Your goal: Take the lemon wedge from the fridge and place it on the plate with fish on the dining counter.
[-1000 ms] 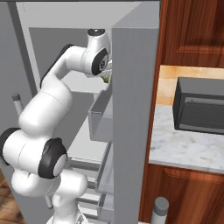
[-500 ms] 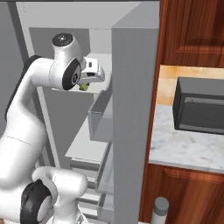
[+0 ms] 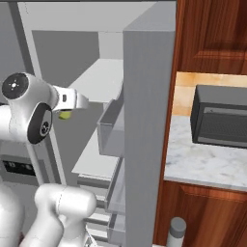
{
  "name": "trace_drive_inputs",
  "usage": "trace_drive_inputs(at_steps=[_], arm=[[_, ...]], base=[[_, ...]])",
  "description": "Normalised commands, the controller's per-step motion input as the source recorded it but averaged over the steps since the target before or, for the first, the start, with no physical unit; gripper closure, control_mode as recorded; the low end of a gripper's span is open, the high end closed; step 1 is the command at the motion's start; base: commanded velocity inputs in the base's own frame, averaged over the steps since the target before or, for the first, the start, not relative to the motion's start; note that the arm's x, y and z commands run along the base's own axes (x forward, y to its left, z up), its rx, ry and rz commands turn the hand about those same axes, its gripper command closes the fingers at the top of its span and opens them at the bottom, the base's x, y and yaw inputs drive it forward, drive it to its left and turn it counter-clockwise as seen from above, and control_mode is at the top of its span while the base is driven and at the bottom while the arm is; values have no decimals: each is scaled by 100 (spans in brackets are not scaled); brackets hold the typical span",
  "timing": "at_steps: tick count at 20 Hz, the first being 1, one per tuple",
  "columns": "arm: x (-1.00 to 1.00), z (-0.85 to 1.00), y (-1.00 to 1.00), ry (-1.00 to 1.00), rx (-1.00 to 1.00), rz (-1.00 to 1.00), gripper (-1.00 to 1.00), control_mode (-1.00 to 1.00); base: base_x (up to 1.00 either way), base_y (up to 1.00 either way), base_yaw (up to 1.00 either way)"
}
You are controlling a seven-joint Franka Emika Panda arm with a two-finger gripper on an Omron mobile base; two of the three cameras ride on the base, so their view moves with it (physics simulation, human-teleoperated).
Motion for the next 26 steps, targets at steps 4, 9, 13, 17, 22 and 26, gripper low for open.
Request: trace_drive_inputs(at_steps=[4, 9, 13, 17, 22, 26], arm=[[-75, -10, 39, -11, 0, -3, 100, 100], [0, 0, 0, 0, 0, 0, 100, 100], [0, 0, 0, 0, 0, 0, 100, 100], [0, 0, 0, 0, 0, 0, 100, 100], [0, 0, 0, 0, 0, 0, 100, 100], [0, 0, 0, 0, 0, 0, 100, 100]], base=[[-25, 16, 0], [-100, 70, 3], [-73, 22, 58], [-23, 0, 82], [-18, 2, 81], [1, 23, 86]])
